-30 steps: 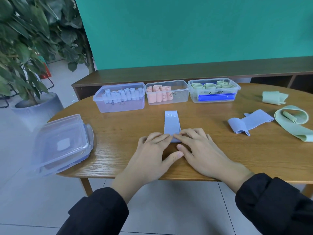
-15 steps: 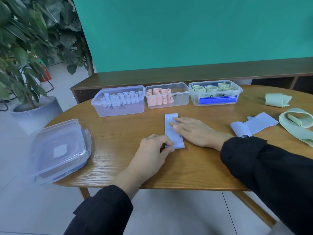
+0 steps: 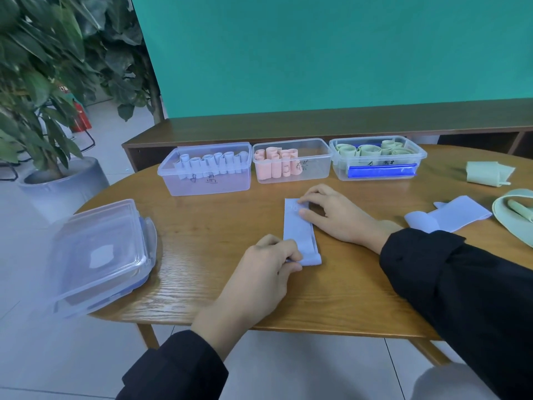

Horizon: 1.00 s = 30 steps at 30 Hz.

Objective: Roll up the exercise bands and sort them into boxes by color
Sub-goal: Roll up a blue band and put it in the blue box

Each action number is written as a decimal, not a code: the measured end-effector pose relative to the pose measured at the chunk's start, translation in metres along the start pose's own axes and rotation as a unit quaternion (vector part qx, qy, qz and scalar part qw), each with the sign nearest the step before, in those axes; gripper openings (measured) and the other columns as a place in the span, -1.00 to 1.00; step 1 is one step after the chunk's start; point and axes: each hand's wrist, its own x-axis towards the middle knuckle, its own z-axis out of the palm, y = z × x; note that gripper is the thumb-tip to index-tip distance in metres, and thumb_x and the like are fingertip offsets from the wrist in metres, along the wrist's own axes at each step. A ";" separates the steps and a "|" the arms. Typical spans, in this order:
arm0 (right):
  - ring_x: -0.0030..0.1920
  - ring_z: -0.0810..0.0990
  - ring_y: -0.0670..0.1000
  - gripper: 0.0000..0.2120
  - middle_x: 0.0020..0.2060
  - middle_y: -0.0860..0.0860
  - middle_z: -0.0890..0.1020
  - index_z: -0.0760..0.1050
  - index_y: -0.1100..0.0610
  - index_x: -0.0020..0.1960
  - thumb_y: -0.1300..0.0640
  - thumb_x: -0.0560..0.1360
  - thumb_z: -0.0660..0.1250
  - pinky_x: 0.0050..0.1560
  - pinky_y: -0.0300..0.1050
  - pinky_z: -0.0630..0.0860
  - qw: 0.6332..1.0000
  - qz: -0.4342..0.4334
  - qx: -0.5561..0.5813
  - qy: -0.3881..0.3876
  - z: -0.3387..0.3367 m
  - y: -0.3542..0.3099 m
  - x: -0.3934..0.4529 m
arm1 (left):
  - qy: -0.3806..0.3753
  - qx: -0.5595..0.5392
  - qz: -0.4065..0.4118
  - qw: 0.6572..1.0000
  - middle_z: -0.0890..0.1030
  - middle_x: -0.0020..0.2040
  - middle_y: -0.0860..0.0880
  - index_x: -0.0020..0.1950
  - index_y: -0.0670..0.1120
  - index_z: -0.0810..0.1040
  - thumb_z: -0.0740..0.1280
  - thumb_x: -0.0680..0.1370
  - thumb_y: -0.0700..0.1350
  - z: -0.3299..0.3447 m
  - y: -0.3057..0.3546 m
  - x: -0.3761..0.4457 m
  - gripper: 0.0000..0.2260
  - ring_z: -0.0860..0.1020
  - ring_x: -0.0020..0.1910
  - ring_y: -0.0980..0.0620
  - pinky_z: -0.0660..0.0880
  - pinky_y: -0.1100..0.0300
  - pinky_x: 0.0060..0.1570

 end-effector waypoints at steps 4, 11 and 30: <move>0.40 0.38 0.00 -0.40 0.42 -0.02 0.39 0.39 0.06 0.50 -0.27 0.60 0.22 0.41 0.03 0.38 0.998 0.057 0.004 -0.012 0.008 -0.006 0.013 | 0.017 -0.010 0.010 1.000 0.61 -0.06 0.08 -0.10 0.03 0.59 0.45 0.54 -0.21 -0.003 0.001 -0.014 -0.86 0.58 -0.02 0.15 0.45 0.35 -0.01; 0.08 0.59 -0.02 -0.88 0.01 -0.04 0.65 0.57 0.01 -0.07 0.07 0.48 0.51 0.16 0.03 0.54 0.981 0.094 0.159 0.052 0.012 -0.017 0.026 | 0.019 -0.032 -0.005 0.999 0.64 -0.10 0.06 -0.15 0.02 0.60 0.49 0.50 -0.24 -0.008 0.002 -0.019 -0.83 0.59 -0.04 0.16 0.36 0.50 -0.04; -0.12 0.71 0.04 -0.83 -0.16 0.11 0.75 0.64 0.10 -0.01 0.27 0.45 0.52 -0.01 -0.03 0.54 0.841 0.134 0.511 0.119 0.005 -0.018 0.029 | 0.069 0.243 0.091 0.963 0.59 0.24 0.02 0.06 -0.04 0.68 0.18 0.64 0.12 0.002 -0.006 -0.014 -0.65 0.51 0.12 -0.12 0.55 -0.09 -0.05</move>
